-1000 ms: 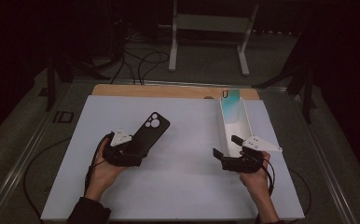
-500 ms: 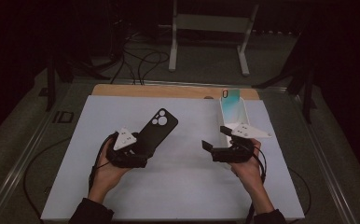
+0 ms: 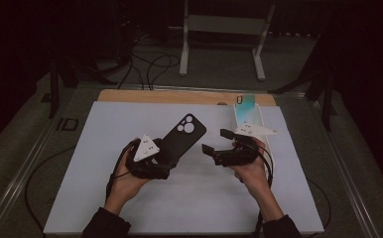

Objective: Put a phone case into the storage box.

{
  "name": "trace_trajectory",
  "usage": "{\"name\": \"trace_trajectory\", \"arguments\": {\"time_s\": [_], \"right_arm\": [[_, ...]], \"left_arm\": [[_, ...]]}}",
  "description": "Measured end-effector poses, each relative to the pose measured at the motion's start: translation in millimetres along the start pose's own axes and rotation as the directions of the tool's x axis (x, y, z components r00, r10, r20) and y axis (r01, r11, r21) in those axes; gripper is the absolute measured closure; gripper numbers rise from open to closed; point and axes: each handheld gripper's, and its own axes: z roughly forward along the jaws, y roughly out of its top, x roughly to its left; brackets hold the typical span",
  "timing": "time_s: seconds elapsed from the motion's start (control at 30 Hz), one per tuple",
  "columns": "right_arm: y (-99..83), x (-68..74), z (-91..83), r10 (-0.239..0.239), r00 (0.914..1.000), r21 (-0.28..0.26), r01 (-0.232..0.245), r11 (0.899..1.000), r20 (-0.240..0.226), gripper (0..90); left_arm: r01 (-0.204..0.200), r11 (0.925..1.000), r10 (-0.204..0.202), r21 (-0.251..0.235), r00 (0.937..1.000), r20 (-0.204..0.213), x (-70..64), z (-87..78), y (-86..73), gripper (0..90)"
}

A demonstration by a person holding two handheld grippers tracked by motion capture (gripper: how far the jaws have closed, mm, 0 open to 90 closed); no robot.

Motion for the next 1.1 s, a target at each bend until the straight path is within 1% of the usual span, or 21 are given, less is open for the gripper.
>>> {"name": "trace_trajectory", "arguments": {"time_s": [0.03,0.07,0.1,0.2,0.33,0.37,0.4,0.43,0.47,0.53,0.57,0.6,0.63,0.7,0.77,0.87,0.93,0.97,1.03,1.1], "right_arm": [[1.2,1.3,2.0,0.002,0.9999,0.002,-0.002,1.000,-0.011,9.7],[2.4,3.0,4.2,0.007,0.9998,0.004,-0.007,1.000,-0.019,12.8],[3.3,4.5,6.7,0.014,0.9995,0.001,-0.014,1.000,-0.028,13.4],[5.7,7.8,14.0,0.025,0.9979,0.015,-0.024,1.000,-0.059,16.9],[7.4,11.4,22.2,0.047,0.9957,0.045,-0.044,0.998,-0.080,30.4],[7.4,11.4,22.2,0.047,0.9957,0.045,-0.044,0.998,-0.080,30.4],[7.6,11.8,23.7,0.058,0.9945,0.050,-0.054,0.997,-0.087,34.4],[7.5,11.4,25.9,0.078,0.9911,0.052,-0.073,0.996,-0.107,43.8],[7.7,11.5,26.6,0.089,0.9891,0.055,-0.083,0.995,-0.117,46.1],[7.4,12.2,28.4,0.106,0.9852,0.059,-0.099,0.993,-0.134,53.7],[7.0,13.7,29.9,0.120,0.9806,0.066,-0.111,0.992,-0.155,58.6],[7.0,13.7,29.9,0.120,0.9806,0.066,-0.111,0.992,-0.155,58.6],[7.0,15.0,30.3,0.126,0.9783,0.066,-0.117,0.991,-0.164,61.0],[7.7,16.6,30.8,0.133,0.9768,0.064,-0.123,0.990,-0.168,64.9],[8.4,17.0,31.7,0.148,0.9735,0.065,-0.139,0.988,-0.174,68.2],[8.5,17.3,33.5,0.168,0.9679,0.067,-0.159,0.985,-0.187,73.0],[8.5,18.7,34.5,0.169,0.9677,0.068,-0.159,0.985,-0.187,76.0],[8.8,20.0,35.0,0.167,0.9679,0.070,-0.157,0.985,-0.188,78.9],[9.1,20.6,35.1,0.166,0.9675,0.071,-0.155,0.985,-0.191,80.0],[9.6,22.3,35.4,0.154,0.9686,0.074,-0.142,0.987,-0.195,81.5]], "left_arm": [[-0.003,1.0000,0.003,-0.003,1.0000,0.001,-1.5,0.4,0.6,15.4],[-0.005,1.0000,0.005,-0.005,1.0000,0.005,-2.8,1.0,1.3,15.4],[-0.007,0.9999,0.007,-0.009,1.0000,0.006,-4.3,1.4,1.9,15.4],[-0.006,0.9997,0.007,-0.023,0.9998,0.020,-7.5,2.5,3.4,15.4],[-0.010,0.9993,0.011,-0.036,0.9997,0.024,-10.5,2.9,5.2,15.4],[-0.010,0.9993,0.011,-0.036,0.9997,0.024,-10.5,2.9,5.2,15.3],[-0.012,0.9992,0.014,-0.039,0.9995,0.029,-12.0,2.8,5.9,15.3],[-0.016,0.9991,0.017,-0.039,0.9995,0.026,-12.7,2.8,6.1,15.3],[-0.015,0.9991,0.016,-0.041,0.9995,0.029,-13.2,2.8,6.2,15.3],[-0.010,0.9986,0.011,-0.051,0.9995,0.028,-14.4,2.7,6.5,15.4],[-0.011,0.9986,0.013,-0.052,0.9996,0.026,-14.9,2.6,6.8,15.3],[-0.013,0.9986,0.015,-0.051,0.9996,0.026,-15.0,2.8,6.9,15.3],[-0.014,0.9986,0.015,-0.051,0.9996,0.024,-15.4,3.2,6.8,15.3],[-0.013,0.9987,0.014,-0.049,0.9996,0.023,-16.0,4.0,6.4,15.4],[-0.008,0.9988,0.010,-0.049,0.9997,0.024,-16.9,5.1,5.9,15.4],[-0.014,0.9989,0.015,-0.044,0.9996,0.024,-18.5,7.1,5.3,15.3],[-0.015,0.9990,0.016,-0.041,0.9996,0.024,-19.5,8.7,5.0,15.4],[-0.016,0.9992,0.017,-0.038,0.9995,0.026,-19.5,9.3,4.9,15.4],[-0.016,0.9992,0.017,-0.036,0.9995,0.025,-20.0,10.5,4.6,15.4],[-0.018,0.9994,0.019,-0.030,0.9995,0.025,-20.2,11.3,4.3,15.4]]}}
